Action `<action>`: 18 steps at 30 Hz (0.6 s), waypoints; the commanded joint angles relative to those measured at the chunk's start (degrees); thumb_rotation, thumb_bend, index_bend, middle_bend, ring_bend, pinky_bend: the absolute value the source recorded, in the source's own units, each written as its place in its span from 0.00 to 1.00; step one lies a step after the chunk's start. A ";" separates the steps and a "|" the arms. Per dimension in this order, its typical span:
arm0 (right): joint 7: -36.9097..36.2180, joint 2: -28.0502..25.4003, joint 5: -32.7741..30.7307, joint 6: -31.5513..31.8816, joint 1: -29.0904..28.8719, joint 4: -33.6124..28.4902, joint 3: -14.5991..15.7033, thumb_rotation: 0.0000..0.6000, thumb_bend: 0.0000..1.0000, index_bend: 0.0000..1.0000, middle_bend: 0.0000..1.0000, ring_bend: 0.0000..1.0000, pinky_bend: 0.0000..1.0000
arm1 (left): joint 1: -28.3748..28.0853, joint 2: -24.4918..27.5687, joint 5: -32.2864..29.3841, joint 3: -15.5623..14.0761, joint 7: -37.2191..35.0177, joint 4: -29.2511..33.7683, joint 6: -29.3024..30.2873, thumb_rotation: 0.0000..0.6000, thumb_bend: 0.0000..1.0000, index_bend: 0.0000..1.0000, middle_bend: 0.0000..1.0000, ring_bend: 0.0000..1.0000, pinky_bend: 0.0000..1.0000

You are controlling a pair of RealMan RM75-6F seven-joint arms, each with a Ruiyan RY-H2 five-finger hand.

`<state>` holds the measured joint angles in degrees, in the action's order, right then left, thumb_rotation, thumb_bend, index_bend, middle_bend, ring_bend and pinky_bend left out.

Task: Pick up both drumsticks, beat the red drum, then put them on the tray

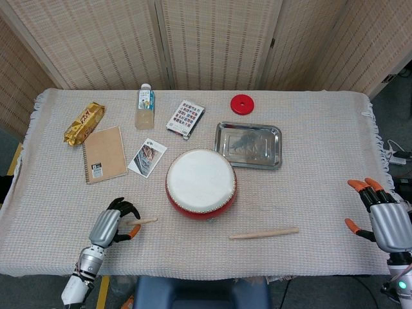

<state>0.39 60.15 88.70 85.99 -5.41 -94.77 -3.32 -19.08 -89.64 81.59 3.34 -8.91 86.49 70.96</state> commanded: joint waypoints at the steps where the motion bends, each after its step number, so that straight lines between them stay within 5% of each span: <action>1: 0.45 0.01 0.07 0.03 0.03 -0.36 0.00 1.00 0.12 0.18 0.20 0.13 0.35 | 0.99 1.18 2.59 3.43 -24.36 -4.10 4.14 1.00 0.41 0.55 0.45 0.25 0.18; 8: 1.60 -0.18 -0.32 -0.40 -0.12 -1.27 -0.17 1.00 0.12 0.18 0.20 0.13 0.36 | 1.00 2.38 -1.19 5.53 -49.25 -4.29 -0.61 1.00 0.41 0.51 0.47 0.29 0.29; 18: 1.80 -0.28 -0.54 -0.50 -0.13 -1.66 -0.32 1.00 0.13 0.18 0.20 0.13 0.36 | 0.49 3.64 -3.27 6.23 -73.49 -6.55 -8.78 1.00 0.41 0.45 0.47 0.33 0.33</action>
<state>2.19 59.86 88.17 85.48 -5.54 -96.44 -3.65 -18.47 -86.86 79.22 8.80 -75.37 81.08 65.47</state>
